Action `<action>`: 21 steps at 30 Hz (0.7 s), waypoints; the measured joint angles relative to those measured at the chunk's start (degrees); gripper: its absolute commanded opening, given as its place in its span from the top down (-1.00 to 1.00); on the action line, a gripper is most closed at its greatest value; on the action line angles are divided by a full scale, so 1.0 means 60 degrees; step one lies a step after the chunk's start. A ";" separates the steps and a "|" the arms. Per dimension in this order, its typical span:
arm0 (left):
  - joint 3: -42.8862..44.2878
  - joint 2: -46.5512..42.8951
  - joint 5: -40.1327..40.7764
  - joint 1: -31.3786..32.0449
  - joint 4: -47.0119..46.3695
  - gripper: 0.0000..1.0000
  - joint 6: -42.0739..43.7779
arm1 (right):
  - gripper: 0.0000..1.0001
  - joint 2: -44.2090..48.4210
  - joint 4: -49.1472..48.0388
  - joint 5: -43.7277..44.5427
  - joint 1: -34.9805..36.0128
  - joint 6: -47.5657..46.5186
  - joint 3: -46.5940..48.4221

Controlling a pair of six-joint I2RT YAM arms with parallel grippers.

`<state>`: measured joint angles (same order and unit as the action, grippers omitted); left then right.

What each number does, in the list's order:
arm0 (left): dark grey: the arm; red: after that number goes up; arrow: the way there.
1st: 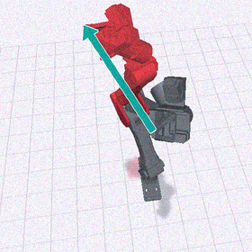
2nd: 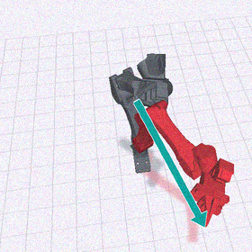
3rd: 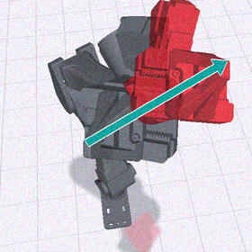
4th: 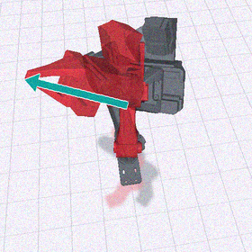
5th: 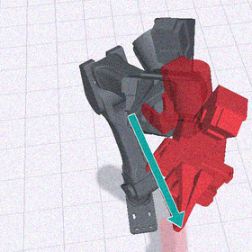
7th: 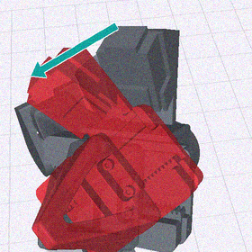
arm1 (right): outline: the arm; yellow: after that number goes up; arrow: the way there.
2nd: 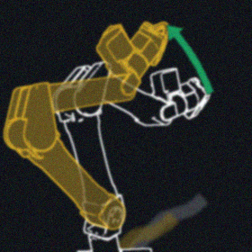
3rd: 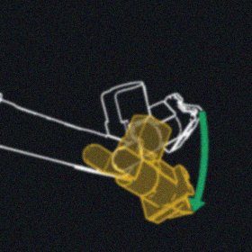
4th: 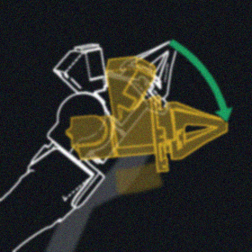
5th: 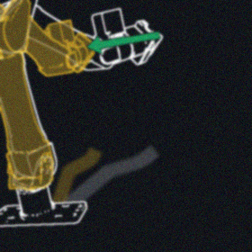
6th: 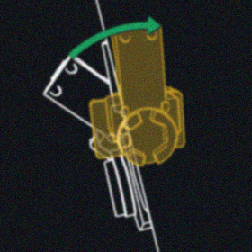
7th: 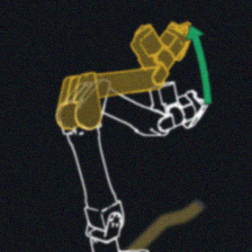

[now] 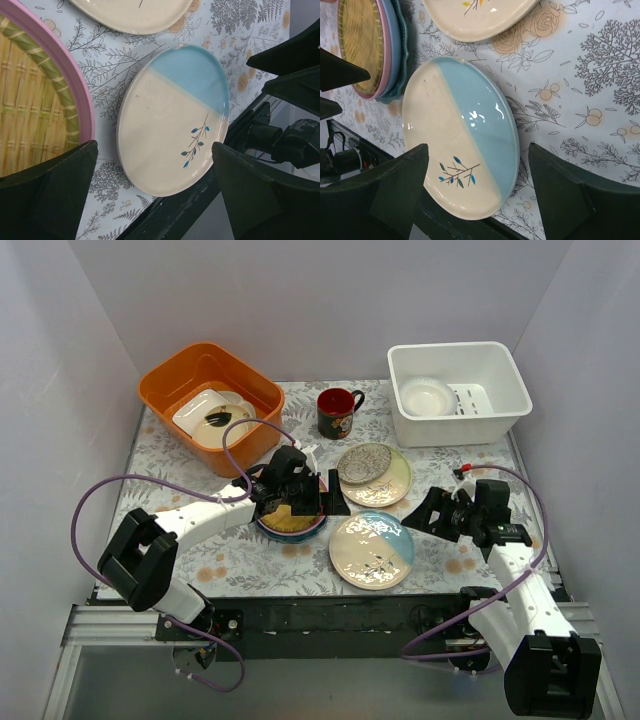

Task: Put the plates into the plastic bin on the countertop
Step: Pick up the plate at the center of the board.

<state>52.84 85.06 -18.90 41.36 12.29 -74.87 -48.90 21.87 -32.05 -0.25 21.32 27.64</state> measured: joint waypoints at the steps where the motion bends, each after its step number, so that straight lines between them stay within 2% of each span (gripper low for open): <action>1: 0.0000 0.0000 -0.0062 0.0000 -0.0033 -0.96 0.0000 | -0.74 0.0066 0.0087 0.0029 0.0000 0.0026 -0.0091; 21: -0.0659 0.0160 -0.0929 0.0040 -0.0178 -0.96 -0.0098 | -0.57 0.0029 0.0474 0.0310 0.0000 0.0284 -0.1147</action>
<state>48.88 86.02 -24.47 41.60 11.22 -75.46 -48.73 24.71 -30.20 -0.25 23.03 20.75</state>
